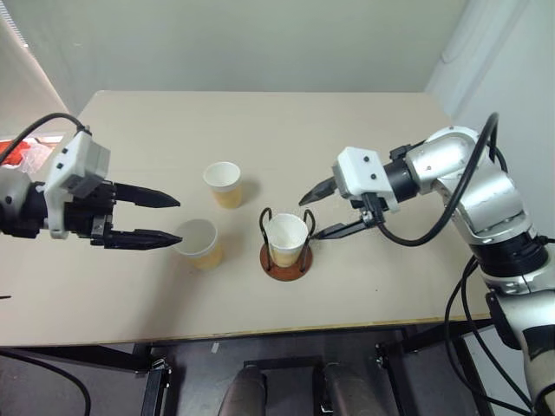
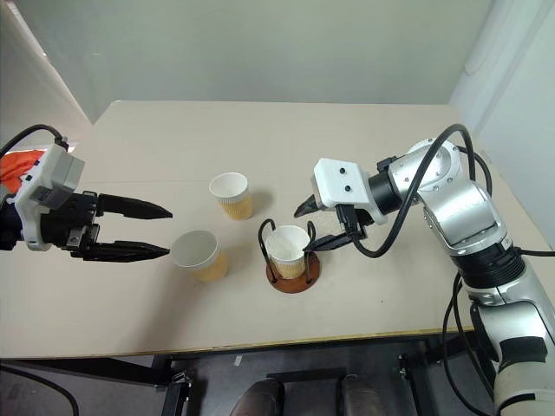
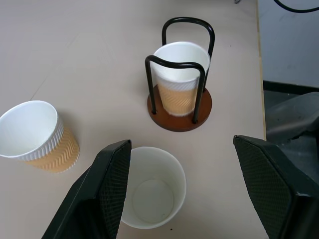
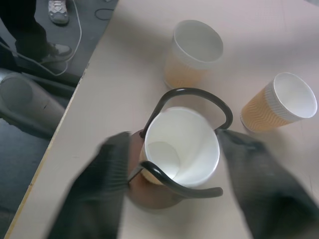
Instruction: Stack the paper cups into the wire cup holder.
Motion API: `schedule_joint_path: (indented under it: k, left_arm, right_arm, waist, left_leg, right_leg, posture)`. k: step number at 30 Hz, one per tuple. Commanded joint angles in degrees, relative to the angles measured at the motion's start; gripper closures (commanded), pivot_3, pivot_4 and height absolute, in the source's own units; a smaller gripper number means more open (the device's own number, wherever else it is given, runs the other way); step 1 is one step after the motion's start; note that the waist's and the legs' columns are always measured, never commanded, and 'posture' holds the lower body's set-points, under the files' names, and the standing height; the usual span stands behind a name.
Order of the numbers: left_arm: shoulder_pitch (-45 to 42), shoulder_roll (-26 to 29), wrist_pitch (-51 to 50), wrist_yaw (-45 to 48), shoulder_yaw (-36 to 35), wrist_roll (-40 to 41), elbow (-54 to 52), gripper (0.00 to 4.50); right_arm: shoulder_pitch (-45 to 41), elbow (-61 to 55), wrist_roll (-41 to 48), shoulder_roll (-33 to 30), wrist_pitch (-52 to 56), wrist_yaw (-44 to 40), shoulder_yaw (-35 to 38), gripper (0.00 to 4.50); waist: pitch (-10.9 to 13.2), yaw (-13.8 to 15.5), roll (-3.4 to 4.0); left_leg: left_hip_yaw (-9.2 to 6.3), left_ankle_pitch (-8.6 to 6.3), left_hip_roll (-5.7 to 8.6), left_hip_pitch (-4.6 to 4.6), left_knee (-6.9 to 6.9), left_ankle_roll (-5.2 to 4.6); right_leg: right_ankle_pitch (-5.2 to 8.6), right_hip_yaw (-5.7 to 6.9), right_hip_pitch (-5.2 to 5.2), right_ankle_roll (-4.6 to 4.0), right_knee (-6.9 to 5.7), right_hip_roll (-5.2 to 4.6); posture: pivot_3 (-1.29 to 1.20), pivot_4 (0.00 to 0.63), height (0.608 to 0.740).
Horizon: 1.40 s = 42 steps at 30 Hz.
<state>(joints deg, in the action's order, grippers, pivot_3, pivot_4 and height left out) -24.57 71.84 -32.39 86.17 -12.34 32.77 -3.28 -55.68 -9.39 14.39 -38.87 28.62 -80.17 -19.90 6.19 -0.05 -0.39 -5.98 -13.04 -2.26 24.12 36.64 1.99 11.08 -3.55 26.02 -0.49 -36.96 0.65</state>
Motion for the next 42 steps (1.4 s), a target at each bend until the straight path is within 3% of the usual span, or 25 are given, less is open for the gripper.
schedule_joint_path:
  k: [1, 5, 8, 12, 22, 25, 30, 34, 37, 42]
  left_arm:
    - [-2.06, 1.95, 3.13, 1.69, 1.96, -2.72, 0.38, 0.91]
    - [-5.02, 2.81, 8.64, 4.35, 9.4, -9.06, 1.08, 0.91]
    - [-8.09, 0.55, 10.07, 5.5, 14.01, -11.27, 1.8, 0.91]
    - [-11.05, -2.03, 14.59, 5.4, 20.5, -17.7, 3.66, 0.91]
    - [-13.77, -6.4, 23.29, 3.13, 26.71, -28.3, 10.47, 0.91]
    - [-14.41, -7.53, 23.7, 4.29, 26.75, -28.48, 10.31, 1.53]
    - [-16.25, -8.22, 24.07, 5.28, 26.68, -28.81, 11.24, 3.24]
    - [-17.78, -7.97, 23.71, 6.32, 26.44, -26.98, 11.45, 4.46]
    - [-21.56, -7.82, 23.72, 6.33, 26.57, -25.03, 14.43, 4.46]
    - [-28.42, -7.09, 24.3, 6.33, 29.99, -19.0, 17.69, 4.46]
  right_arm:
    - [-0.53, 0.59, 1.91, 0.68, 2.19, 3.26, 4.41, 0.11]
    - [2.25, 1.62, 9.64, 5.34, 5.35, 8.0, 12.48, 0.02]
    - [5.01, -2.29, 17.05, 8.16, 10.65, 10.19, 16.38, 0.02]
    - [7.34, -4.89, 17.34, 10.5, 12.39, 15.68, 15.55, 0.02]
    - [9.08, -7.16, 18.85, 8.35, 13.51, 19.52, 16.25, 0.02]
    - [9.25, -7.41, 18.89, 7.56, 13.34, 20.25, 16.21, 0.0]
    - [10.17, -8.05, 19.94, 4.75, 13.56, 19.78, 17.57, 0.0]
    - [16.65, -10.66, 21.93, -0.85, 8.57, 14.42, 22.44, 0.0]
    - [25.56, -9.47, 21.04, -1.57, -0.61, 13.46, 29.91, 0.0]
    - [37.48, -9.72, 25.27, -2.64, -3.75, 14.76, 42.5, 0.0]
  waist:
    - [0.0, 0.03, 0.0]
    - [-0.01, 0.18, -0.01]
    - [-0.02, 0.33, -0.02]
    - [-0.02, 0.2, -0.02]
    - [-0.01, 0.03, -0.02]
    - [-0.02, 0.11, -0.03]
    - [-0.02, 0.28, -0.03]
    - [-0.03, 0.75, -0.04]
    - [-0.02, 0.81, -0.07]
    - [-0.02, 1.1, -0.11]
  left_leg:
    - [0.0, 0.0, 0.0, 0.0, 0.0, 0.0]
    - [-0.02, 0.0, 0.0, -0.01, 0.05, 0.0]
    - [-0.02, -0.01, 0.02, 0.0, 0.06, 0.0]
    - [-0.02, -0.01, 0.02, -0.01, 0.08, 0.02]
    - [-0.06, -0.01, 0.01, 0.0, 0.09, 0.02]
    - [-0.06, -0.01, 0.02, 0.02, 0.13, 0.01]
    - [-0.06, -0.01, 0.02, 0.02, 0.15, 0.01]
    - [-0.07, -0.02, 0.02, 0.1, 0.21, 0.0]
    - [-0.08, -0.09, 0.03, 0.18, 0.36, 0.0]
    - [-0.09, -0.08, 0.06, 0.23, 0.46, -0.01]
  right_leg:
    - [0.0, 0.0, 0.0, 0.0, 0.0, 0.0]
    - [-0.01, -0.01, -0.02, -0.02, 0.0, 0.0]
    - [-0.01, -0.02, -0.03, -0.02, 0.02, 0.0]
    - [-0.02, -0.02, -0.02, -0.01, 0.02, 0.01]
    - [-0.06, -0.01, -0.03, 0.06, 0.01, 0.01]
    - [-0.07, -0.01, -0.03, 0.09, 0.03, 0.01]
    - [-0.09, 0.0, -0.05, 0.12, 0.03, 0.01]
    - [-0.11, 0.01, -0.07, 0.16, 0.07, 0.01]
    - [-0.15, 0.01, -0.09, 0.22, 0.12, 0.01]
    - [-0.34, -0.04, -0.16, 0.54, 0.2, -0.01]
  posture:
    - [0.0, 0.15, 0.74]
    - [0.0, 0.15, 0.74]
    - [0.0, 0.15, 0.74]
    - [0.0, 0.15, 0.74]
    - [0.0, 0.15, 0.74]
    - [0.0, 0.15, 0.74]
    - [0.0, 0.15, 0.74]
    - [0.0, 0.15, 0.74]
    - [0.0, 0.15, 0.74]
    - [0.0, 0.15, 0.74]
